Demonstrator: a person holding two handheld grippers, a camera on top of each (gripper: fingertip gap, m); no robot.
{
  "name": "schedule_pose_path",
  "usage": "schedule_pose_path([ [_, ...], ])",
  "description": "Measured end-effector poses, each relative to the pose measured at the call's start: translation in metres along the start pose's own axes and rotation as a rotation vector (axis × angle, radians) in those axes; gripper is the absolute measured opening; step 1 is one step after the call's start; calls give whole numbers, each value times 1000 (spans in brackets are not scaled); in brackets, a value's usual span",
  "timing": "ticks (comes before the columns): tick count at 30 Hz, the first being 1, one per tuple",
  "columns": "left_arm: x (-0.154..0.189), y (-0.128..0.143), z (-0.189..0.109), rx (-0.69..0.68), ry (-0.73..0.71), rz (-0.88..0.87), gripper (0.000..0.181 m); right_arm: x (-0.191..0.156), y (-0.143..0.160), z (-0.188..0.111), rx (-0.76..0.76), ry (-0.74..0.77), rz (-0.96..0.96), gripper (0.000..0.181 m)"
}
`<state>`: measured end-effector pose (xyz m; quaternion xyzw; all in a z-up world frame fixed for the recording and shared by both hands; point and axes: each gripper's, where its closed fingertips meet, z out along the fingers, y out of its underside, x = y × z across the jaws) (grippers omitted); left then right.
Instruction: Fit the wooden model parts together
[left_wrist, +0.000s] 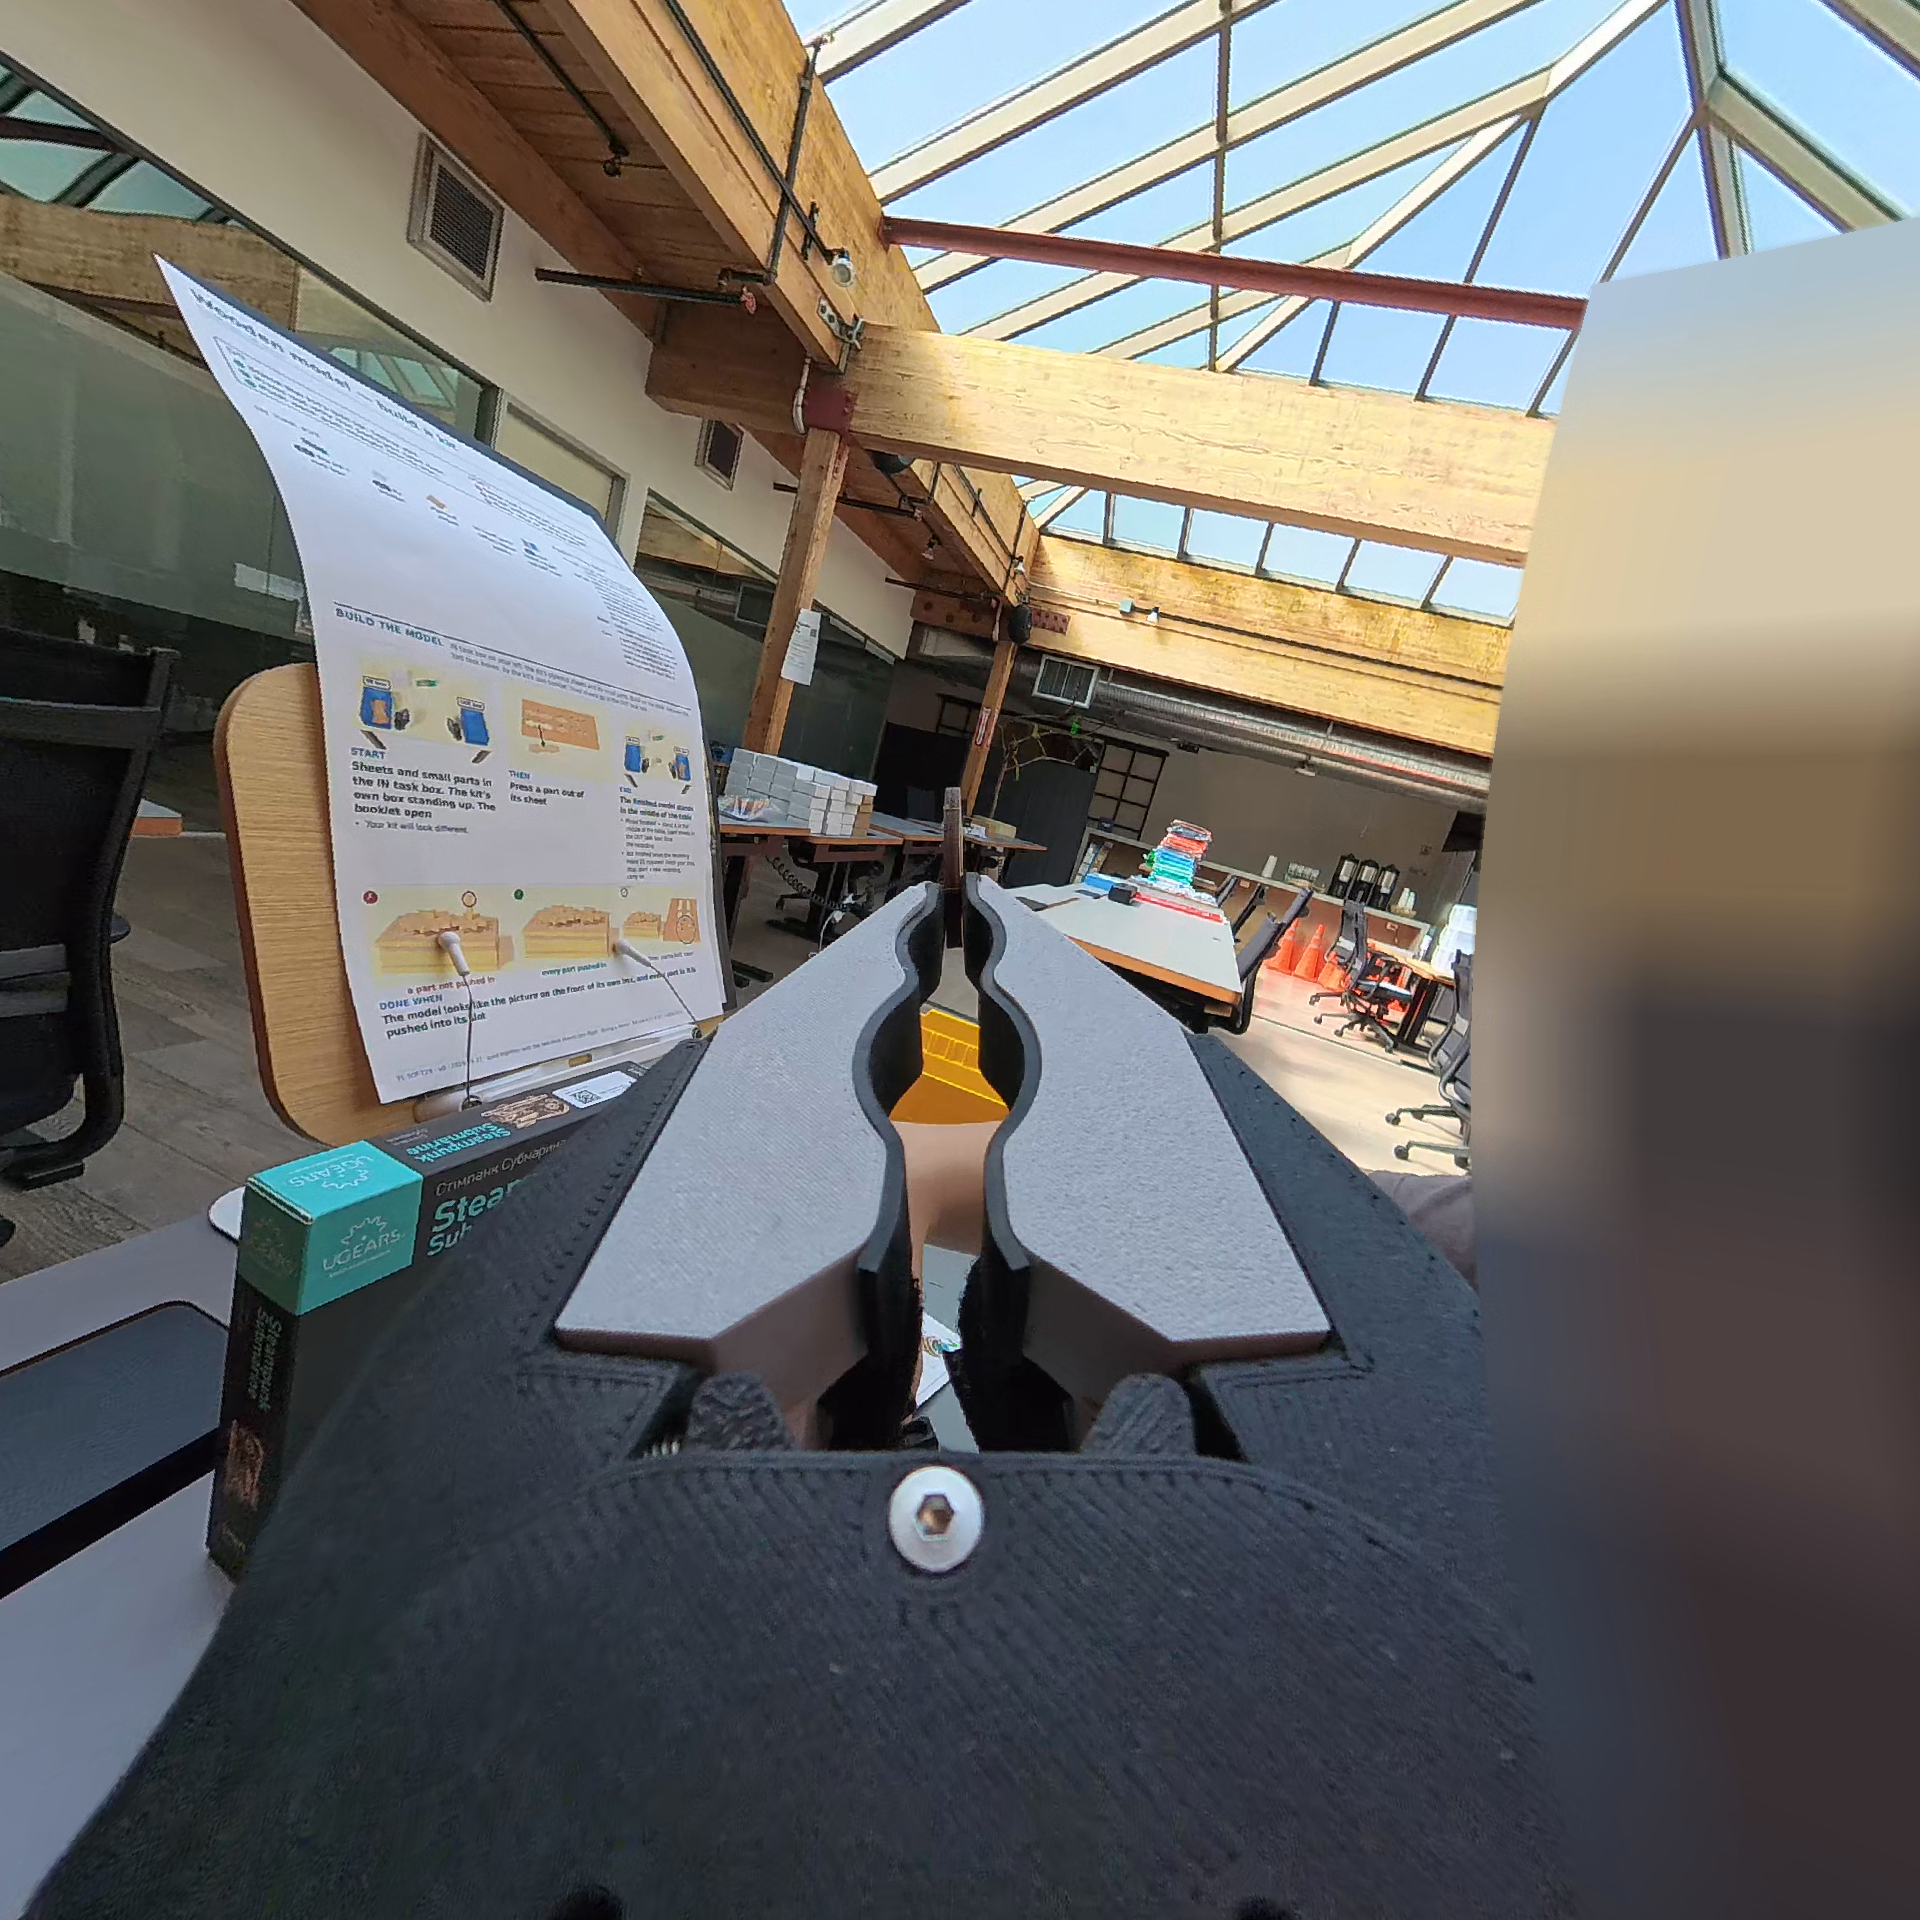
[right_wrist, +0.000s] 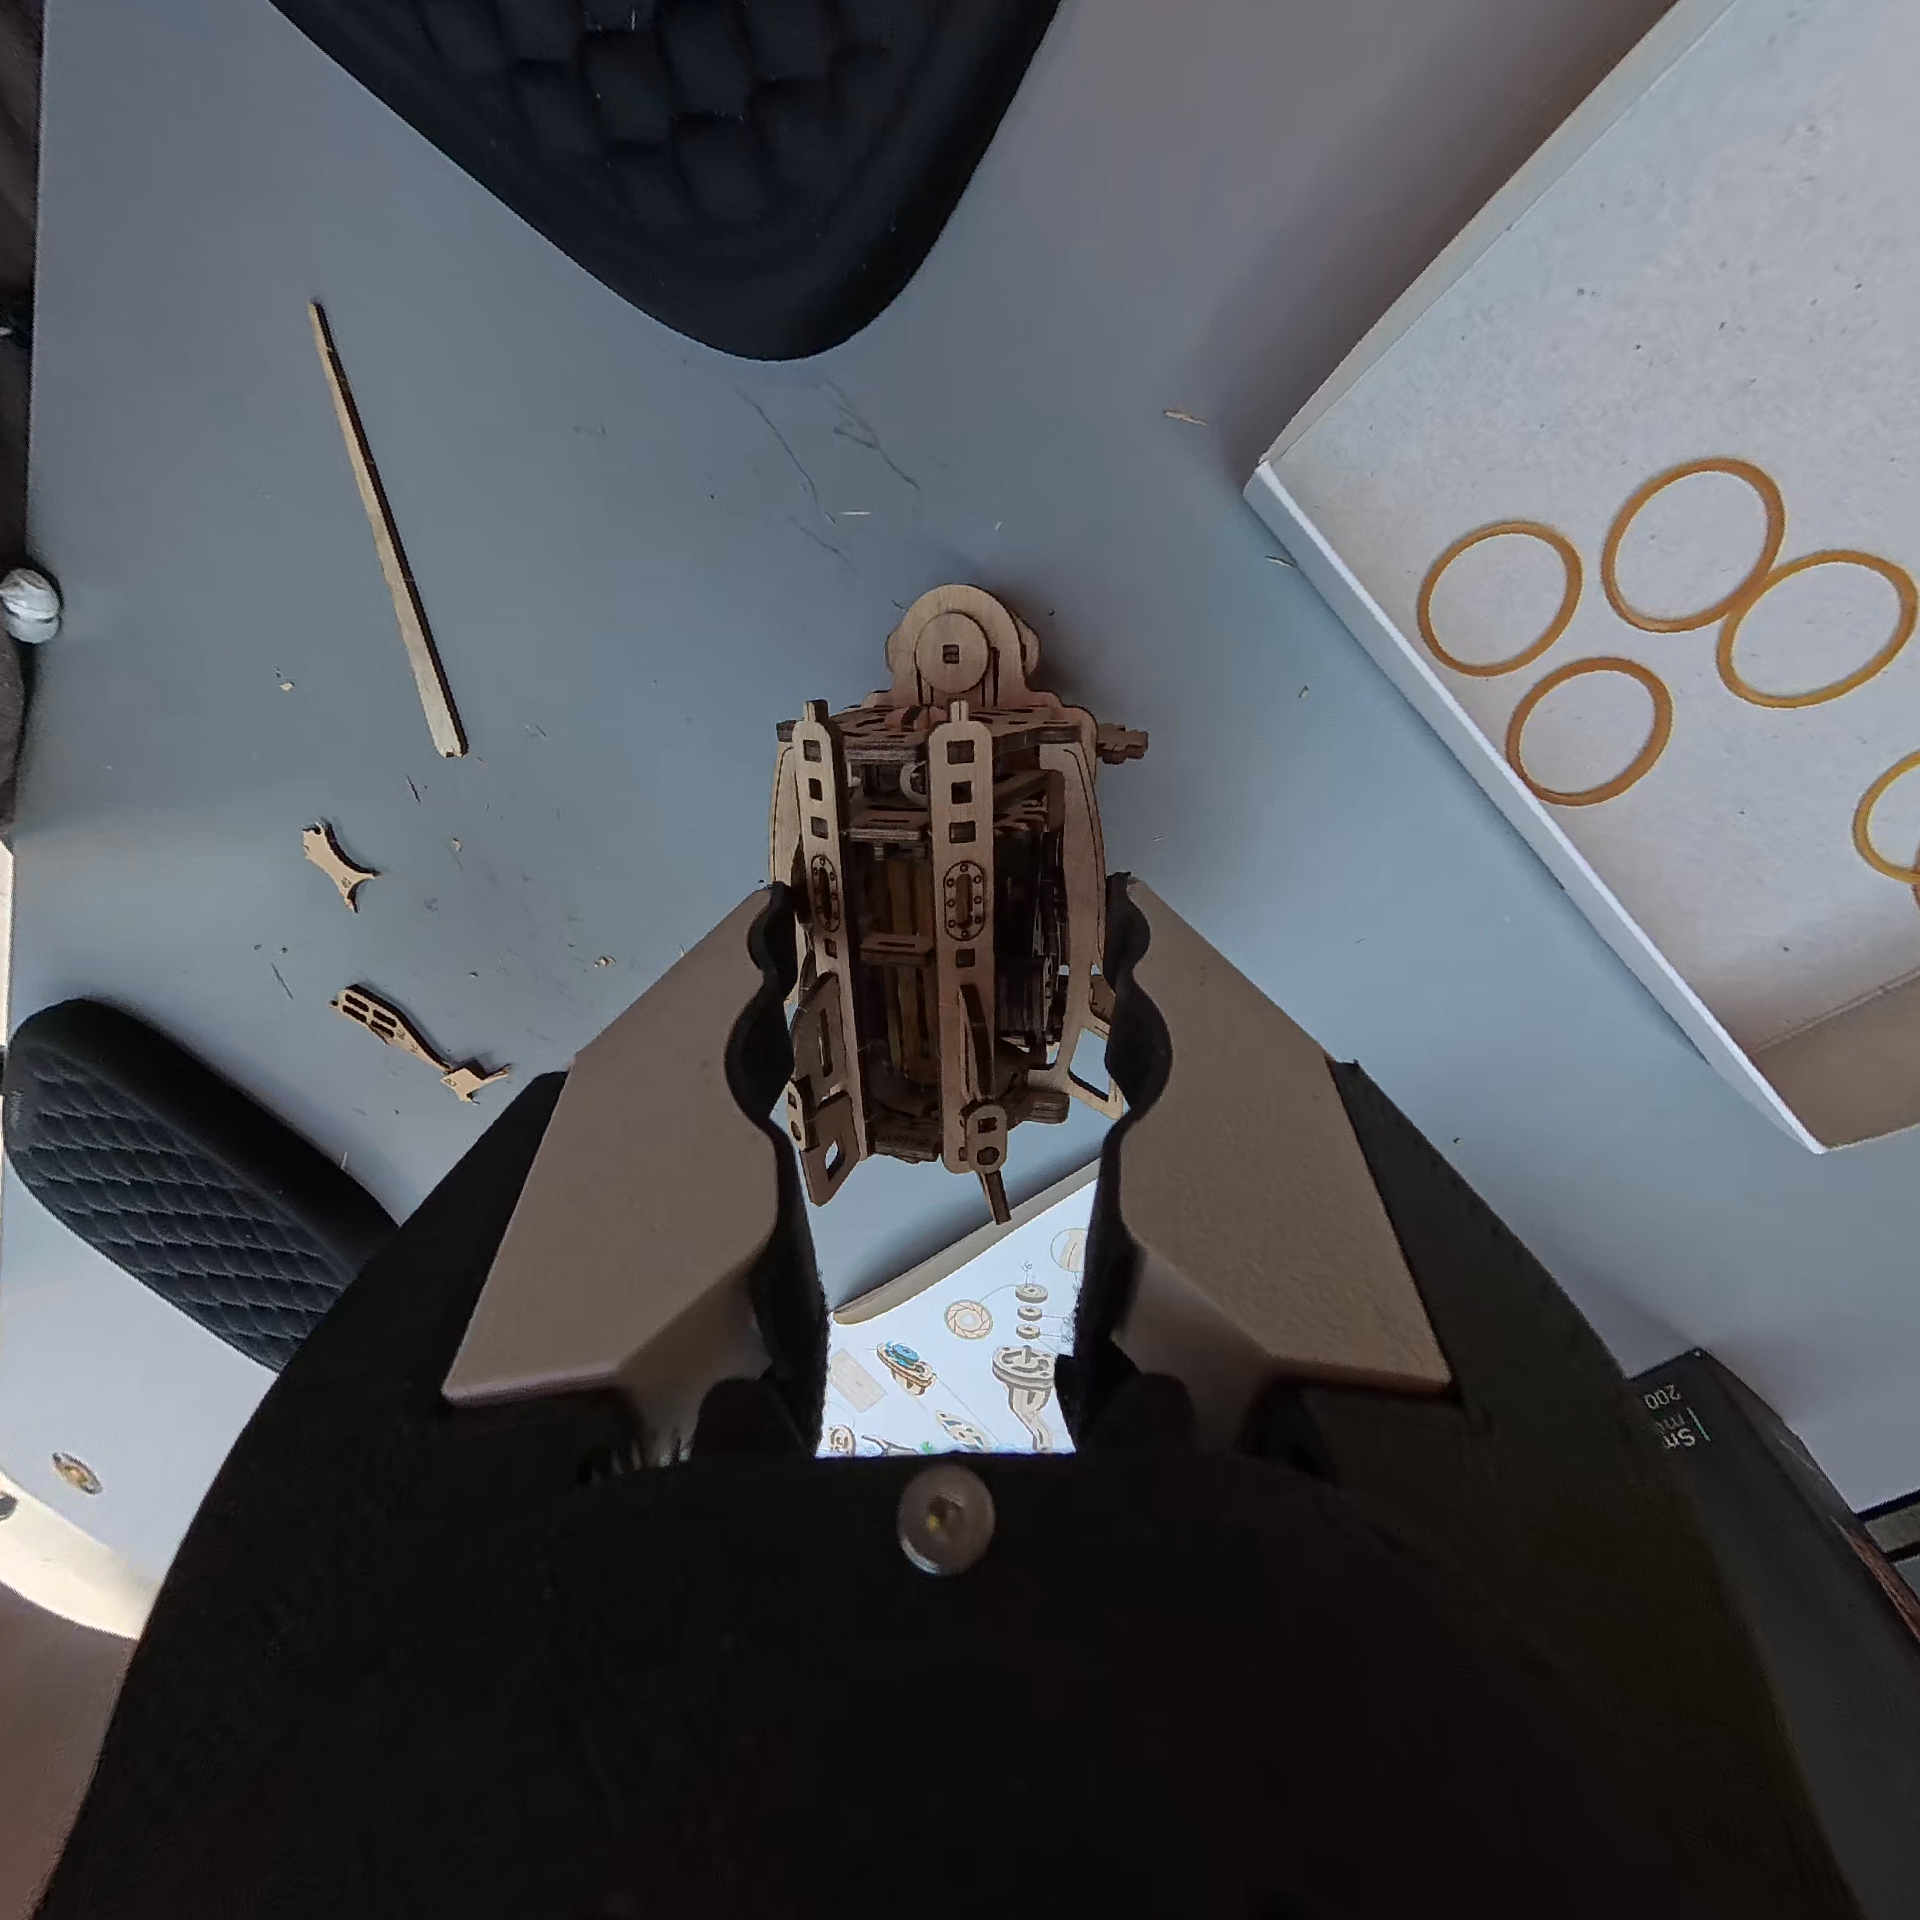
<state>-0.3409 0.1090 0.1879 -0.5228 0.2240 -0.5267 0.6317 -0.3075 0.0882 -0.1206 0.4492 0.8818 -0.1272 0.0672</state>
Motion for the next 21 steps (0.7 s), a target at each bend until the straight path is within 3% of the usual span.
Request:
schedule_pose_path([
  [21, 1, 2, 2, -8, 6, -2, 1, 0, 6, -19, 10, 40, 5, 59],
])
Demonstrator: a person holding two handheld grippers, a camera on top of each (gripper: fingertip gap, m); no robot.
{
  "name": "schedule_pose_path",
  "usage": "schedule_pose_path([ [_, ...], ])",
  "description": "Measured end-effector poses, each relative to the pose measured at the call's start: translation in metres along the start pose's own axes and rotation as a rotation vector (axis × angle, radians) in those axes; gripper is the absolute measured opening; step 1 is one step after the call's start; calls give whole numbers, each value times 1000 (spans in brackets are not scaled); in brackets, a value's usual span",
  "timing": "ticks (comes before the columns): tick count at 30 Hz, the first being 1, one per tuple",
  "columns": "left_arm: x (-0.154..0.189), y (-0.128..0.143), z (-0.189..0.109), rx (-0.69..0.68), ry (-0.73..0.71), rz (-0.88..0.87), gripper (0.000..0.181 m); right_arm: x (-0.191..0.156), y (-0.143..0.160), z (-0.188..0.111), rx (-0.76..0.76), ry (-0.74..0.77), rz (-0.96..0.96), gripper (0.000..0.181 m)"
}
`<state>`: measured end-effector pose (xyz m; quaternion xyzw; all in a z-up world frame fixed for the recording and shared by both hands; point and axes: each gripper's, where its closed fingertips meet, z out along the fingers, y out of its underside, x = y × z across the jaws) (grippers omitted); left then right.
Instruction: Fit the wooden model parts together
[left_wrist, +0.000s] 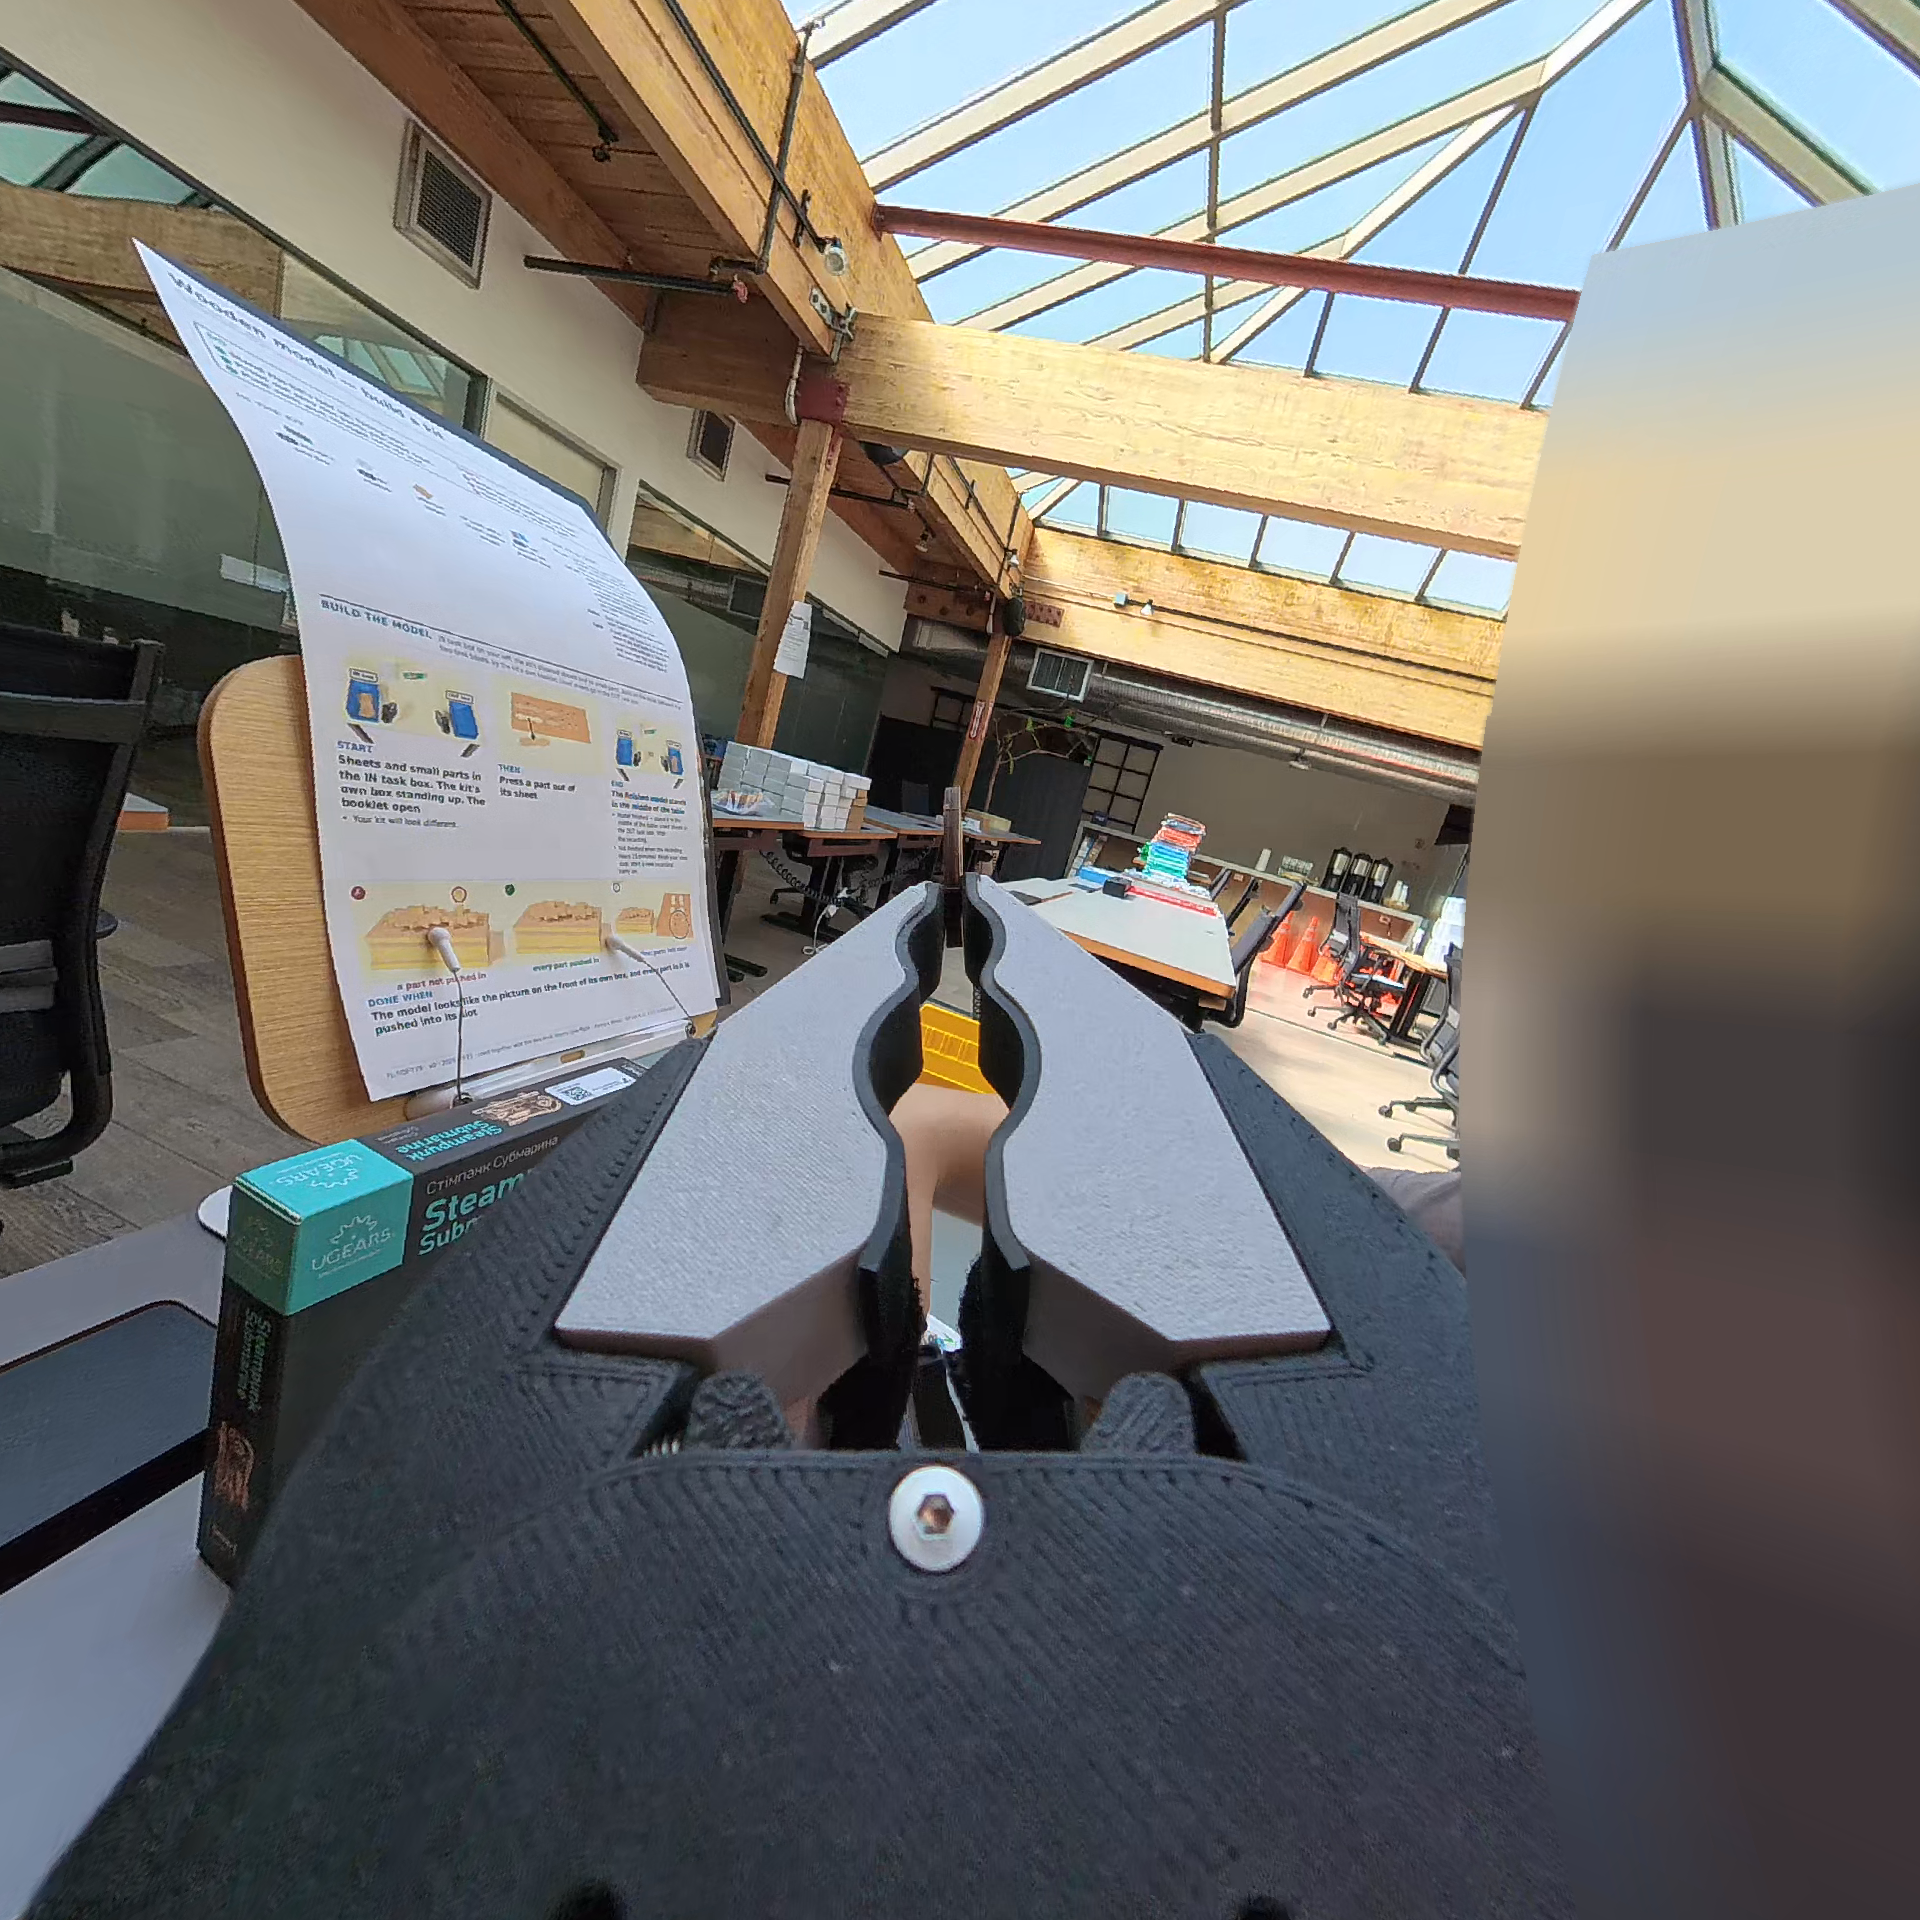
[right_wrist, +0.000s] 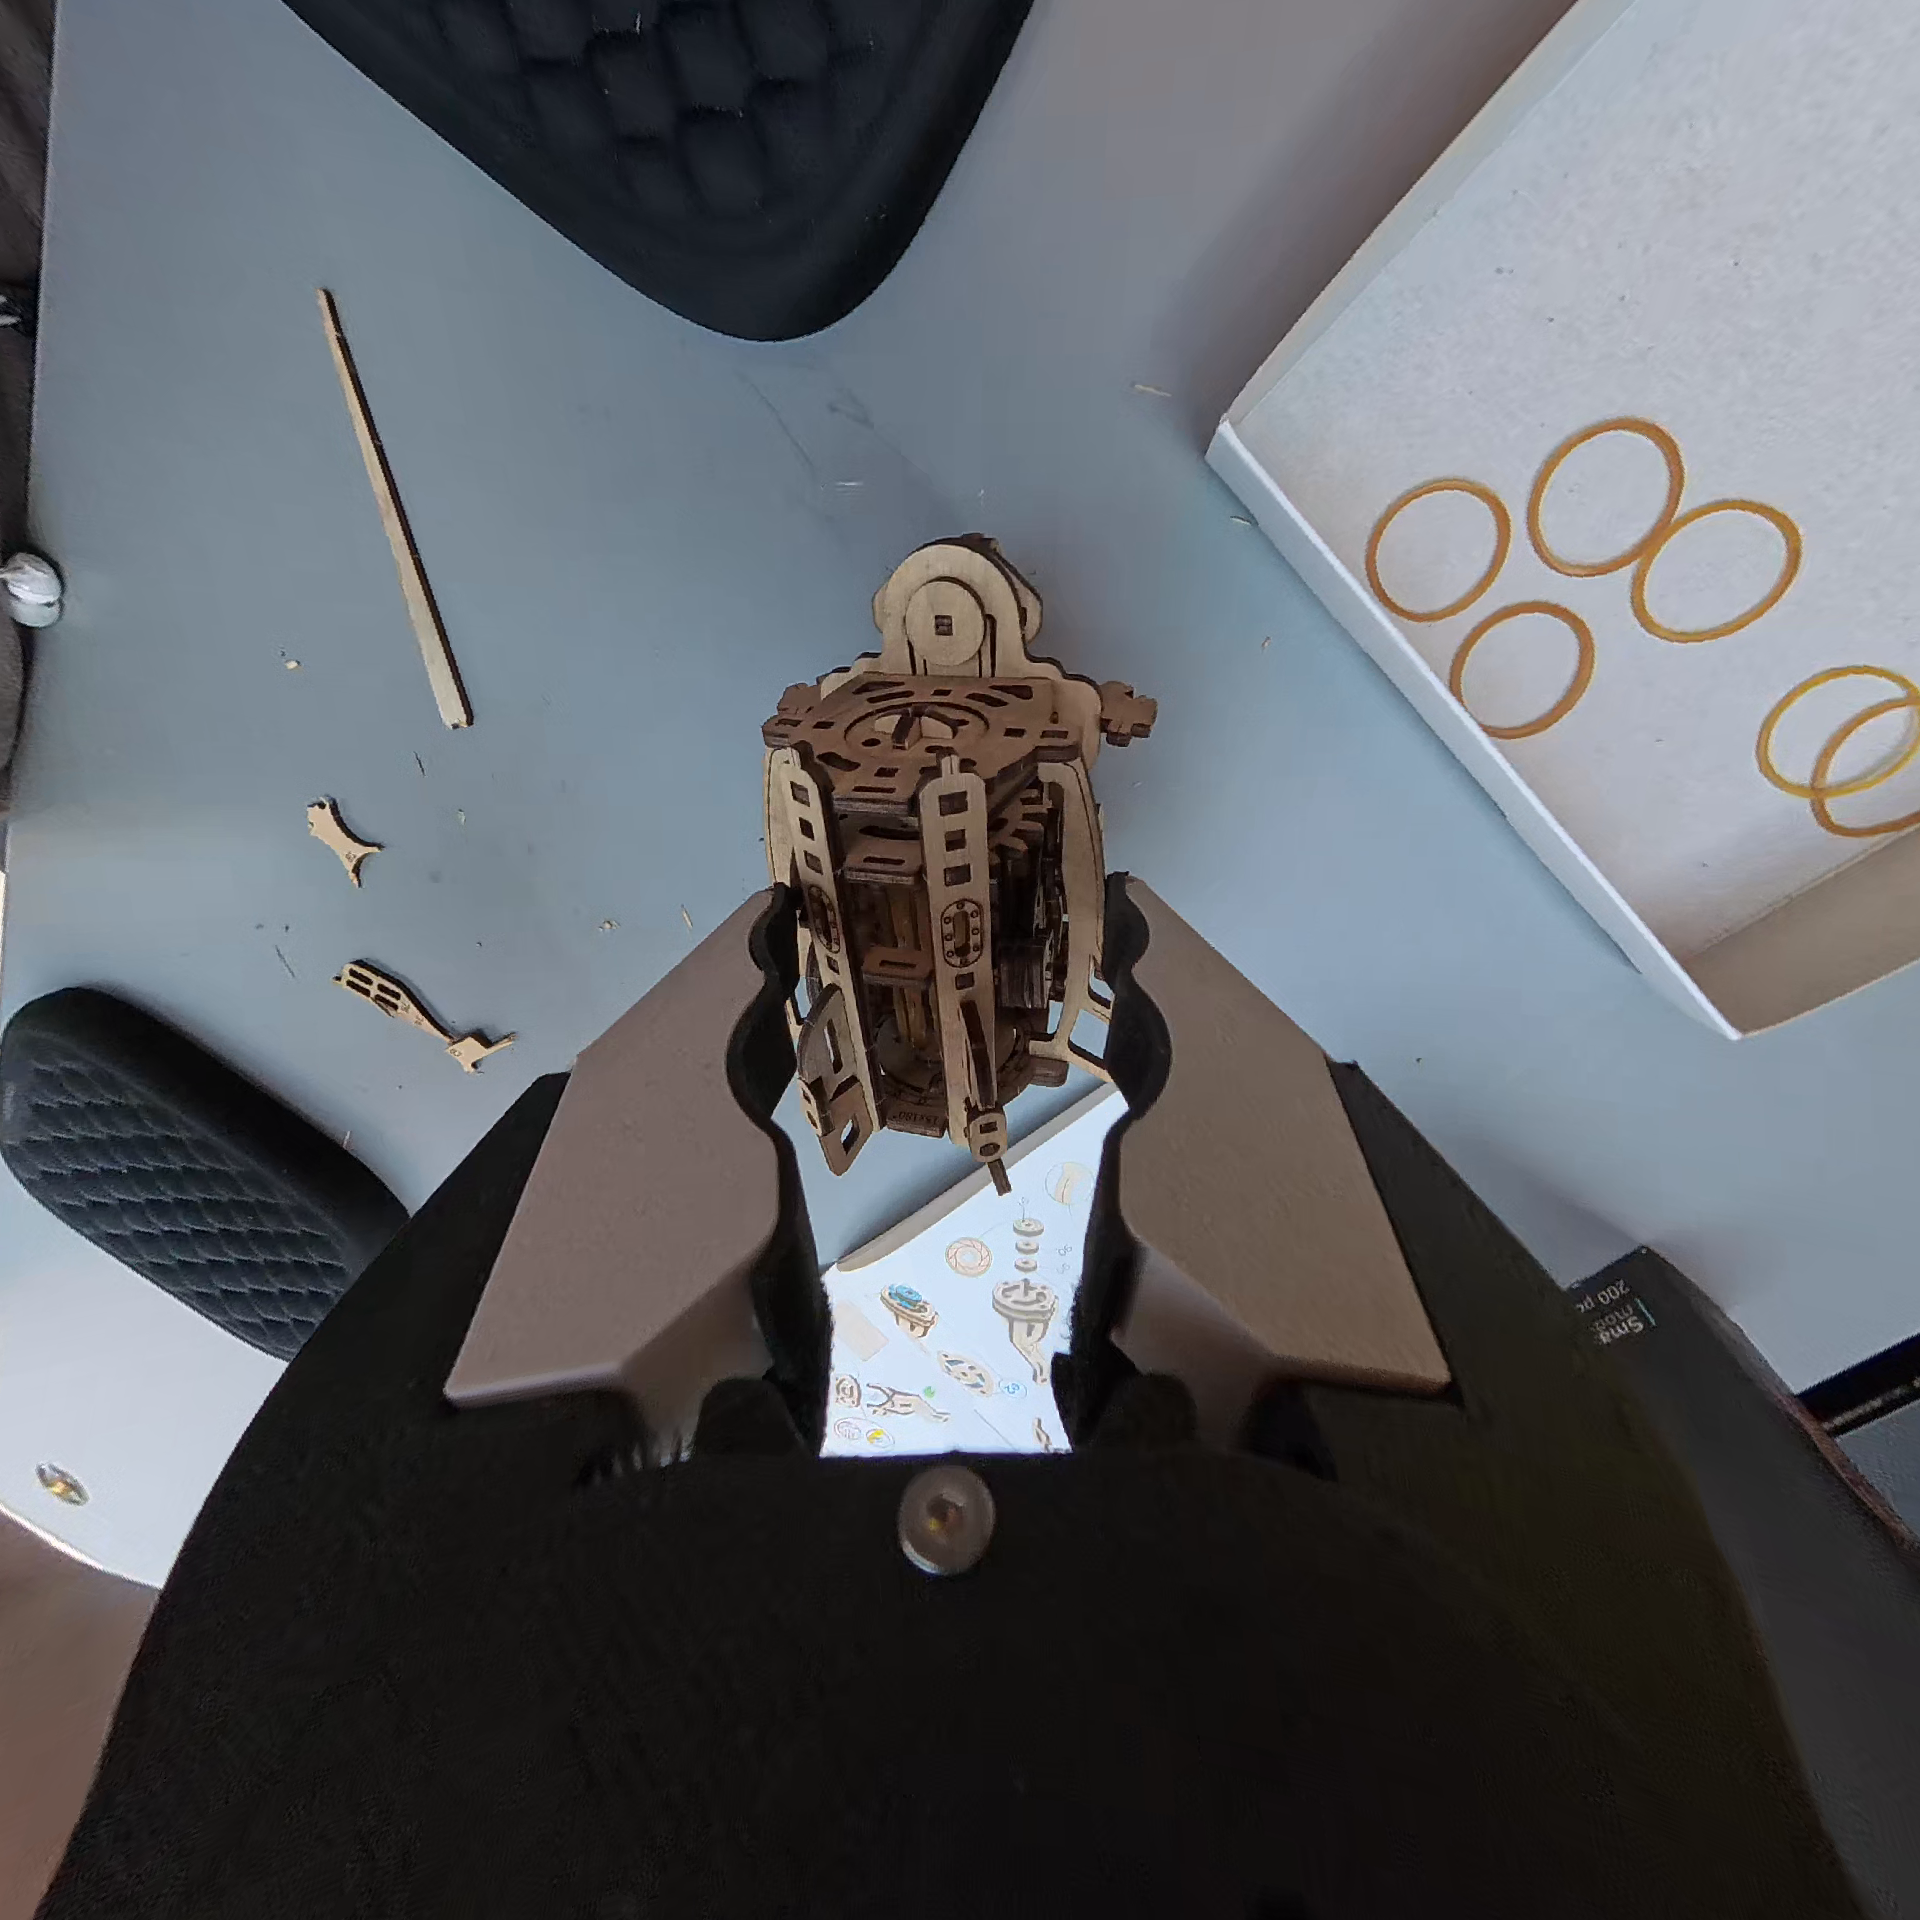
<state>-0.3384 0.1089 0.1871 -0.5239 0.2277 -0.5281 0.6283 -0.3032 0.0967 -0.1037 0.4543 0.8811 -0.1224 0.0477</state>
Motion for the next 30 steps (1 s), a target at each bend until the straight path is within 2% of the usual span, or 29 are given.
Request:
schedule_pose_path([
  [5, 0, 2, 2, -6, 1, -1, 1, -5, 25, -17, 2, 23, 64, 59],
  [10, -1, 5, 5, -16, -2, -5, 1, -14, 79, -39, 11, 65, 195, 59],
  [13, -3, 8, 7, -23, -4, -9, 1, -21, 127, -53, 32, 96, 319, 59],
  [16, -4, 11, 10, -35, -5, -14, 1, -33, 187, -64, 26, 122, 468, 59],
  [22, -10, 23, 20, -73, -21, -19, 1, -60, 320, -76, -95, 141, 770, 59],
  [26, -14, 34, 27, -102, -17, -47, 1, -77, 385, -73, -191, 113, 882, 59],
  [30, -16, 42, 33, -129, -29, -39, 0, -90, 428, -64, -289, 89, 912, 59],
])
